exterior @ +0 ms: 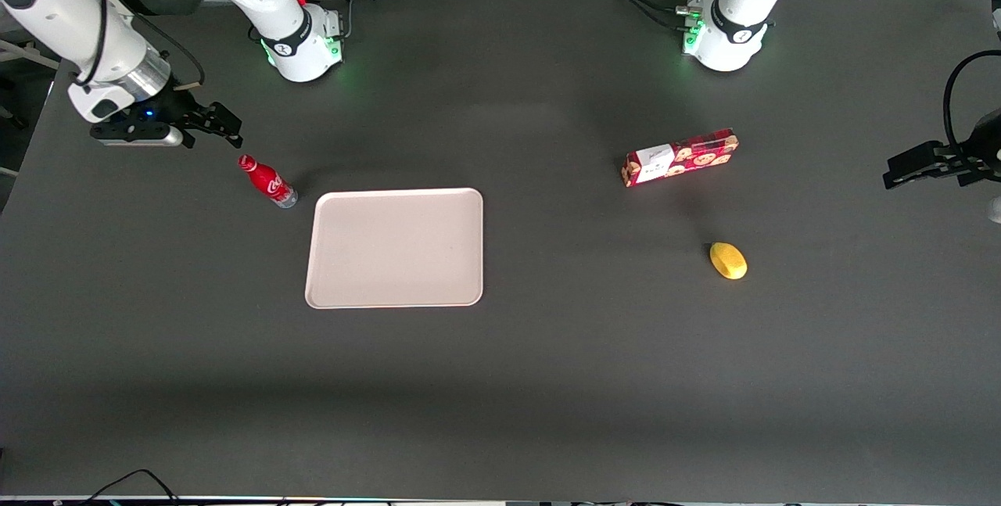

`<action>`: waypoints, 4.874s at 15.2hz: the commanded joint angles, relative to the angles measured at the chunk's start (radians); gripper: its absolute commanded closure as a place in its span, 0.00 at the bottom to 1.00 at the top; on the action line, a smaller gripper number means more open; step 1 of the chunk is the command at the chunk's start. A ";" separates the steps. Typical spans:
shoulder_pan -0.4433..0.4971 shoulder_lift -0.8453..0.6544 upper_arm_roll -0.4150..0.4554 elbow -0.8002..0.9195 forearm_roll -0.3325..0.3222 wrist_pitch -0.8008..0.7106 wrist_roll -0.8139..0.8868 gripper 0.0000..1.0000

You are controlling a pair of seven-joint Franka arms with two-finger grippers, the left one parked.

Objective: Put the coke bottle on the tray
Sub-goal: 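Move the open right gripper over the red Coca-Cola bottle, then lower the right gripper and close it around the bottle's cap end, then lift the bottle and carry it toward the white tray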

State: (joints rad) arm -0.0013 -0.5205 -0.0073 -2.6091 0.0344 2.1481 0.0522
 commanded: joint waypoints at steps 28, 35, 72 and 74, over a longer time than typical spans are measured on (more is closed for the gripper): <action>-0.022 0.126 -0.005 -0.207 -0.002 0.348 0.008 0.11; -0.022 0.126 -0.007 -0.206 -0.001 0.346 0.009 0.43; 0.297 0.509 -0.008 0.712 -0.060 -0.337 0.164 1.00; 0.294 0.568 -0.011 0.701 -0.073 -0.265 0.163 1.00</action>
State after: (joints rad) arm 0.2927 -0.0664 -0.0104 -1.9535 -0.0084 1.8225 0.2046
